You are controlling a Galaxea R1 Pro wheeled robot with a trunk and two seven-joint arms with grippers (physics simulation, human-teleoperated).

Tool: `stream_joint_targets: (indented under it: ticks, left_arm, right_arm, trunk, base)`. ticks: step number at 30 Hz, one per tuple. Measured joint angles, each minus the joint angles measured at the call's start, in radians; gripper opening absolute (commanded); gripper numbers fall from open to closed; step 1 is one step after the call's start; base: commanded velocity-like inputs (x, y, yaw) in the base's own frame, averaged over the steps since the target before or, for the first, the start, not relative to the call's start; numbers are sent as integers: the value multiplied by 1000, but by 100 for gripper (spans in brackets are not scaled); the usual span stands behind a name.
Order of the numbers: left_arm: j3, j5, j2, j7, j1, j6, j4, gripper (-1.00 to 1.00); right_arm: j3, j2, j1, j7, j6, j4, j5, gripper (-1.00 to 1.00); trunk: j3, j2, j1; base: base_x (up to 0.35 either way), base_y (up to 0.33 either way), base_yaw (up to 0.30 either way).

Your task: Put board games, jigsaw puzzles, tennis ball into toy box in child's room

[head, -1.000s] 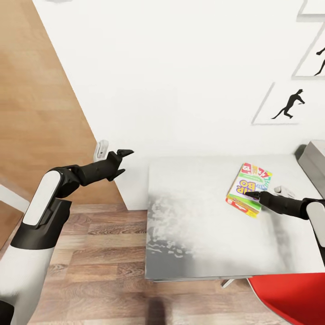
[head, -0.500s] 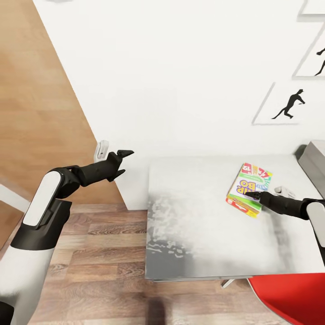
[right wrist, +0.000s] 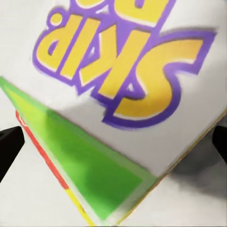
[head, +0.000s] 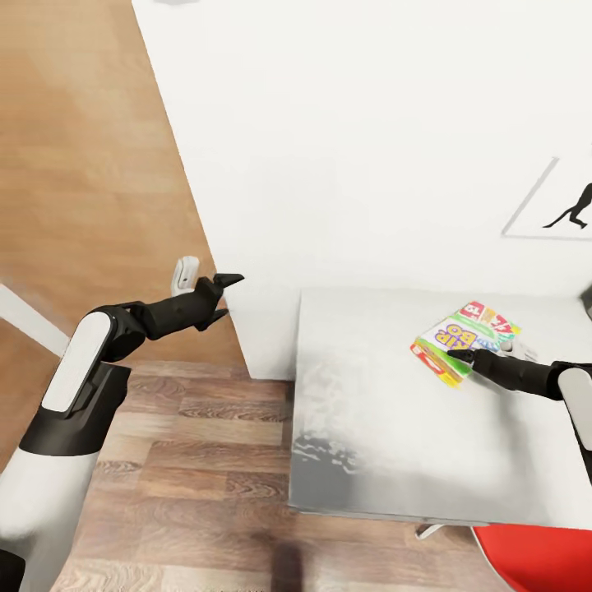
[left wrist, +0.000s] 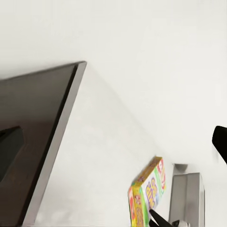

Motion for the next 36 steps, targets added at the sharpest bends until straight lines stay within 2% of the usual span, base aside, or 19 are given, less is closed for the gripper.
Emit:
stream_joint_targets:
  ticks: [22, 28, 32, 35, 36]
  left_arm:
    - [0, 0, 0, 0, 0, 0, 0, 100]
    - [0, 0, 0, -1, 0, 0, 0, 100]
    - [0, -1, 0, -2, 1, 0, 0, 100]
    - [0, -1, 1, -3, 1, 0, 0, 100]
    - [0, -1, 1, -3, 1, 0, 0, 100]
  right_arm:
    - [0, -1, 0, 0, 0, 0, -2, 100]
    - [-5, -17, 7, 3, 0, -10, -4, 100]
    - [-7, -36, 23, 6, 0, -23, -5, 100]
    - [-8, -65, 48, 9, 0, -45, -6, 100]
    - [-8, -66, 48, 9, 0, -45, -7, 100]
  trunk:
    - [0, 0, 0]
    - [0, 0, 0]
    - [0, 0, 0]
    - [0, 0, 0]
    - [0, 0, 0]
  base:
    - [0, 0, 275]
    - [0, 0, 102]
    - [0, 0, 41]
    - [0, 0, 22]
    - [0, 0, 16]
